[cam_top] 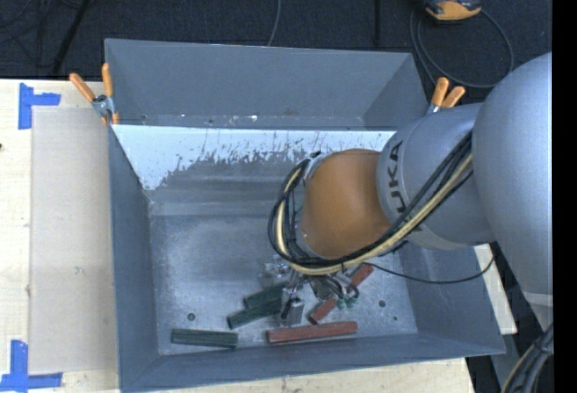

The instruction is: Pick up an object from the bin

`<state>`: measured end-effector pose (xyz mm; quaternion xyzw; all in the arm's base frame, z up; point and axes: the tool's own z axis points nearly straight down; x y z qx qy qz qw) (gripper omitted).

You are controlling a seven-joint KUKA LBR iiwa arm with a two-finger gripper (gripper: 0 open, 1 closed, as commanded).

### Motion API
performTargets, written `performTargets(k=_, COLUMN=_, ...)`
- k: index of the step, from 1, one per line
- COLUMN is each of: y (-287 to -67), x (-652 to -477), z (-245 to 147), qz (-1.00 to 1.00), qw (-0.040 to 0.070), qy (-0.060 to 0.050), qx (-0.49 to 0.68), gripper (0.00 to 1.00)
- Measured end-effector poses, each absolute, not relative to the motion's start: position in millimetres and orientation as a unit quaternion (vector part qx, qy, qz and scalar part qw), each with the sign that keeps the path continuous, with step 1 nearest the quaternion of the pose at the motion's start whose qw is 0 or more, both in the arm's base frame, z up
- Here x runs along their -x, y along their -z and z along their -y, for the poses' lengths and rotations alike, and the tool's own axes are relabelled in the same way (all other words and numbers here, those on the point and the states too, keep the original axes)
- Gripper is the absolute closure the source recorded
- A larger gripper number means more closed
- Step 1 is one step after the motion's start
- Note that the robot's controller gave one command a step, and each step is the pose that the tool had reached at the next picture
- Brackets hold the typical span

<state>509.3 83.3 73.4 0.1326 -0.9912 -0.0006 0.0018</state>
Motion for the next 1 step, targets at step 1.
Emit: performTargets(k=1, y=-232.2, x=-516.9, z=-109.2, qz=0.992, qw=-0.001, qy=0.000, qx=-0.128, gripper=1.00)
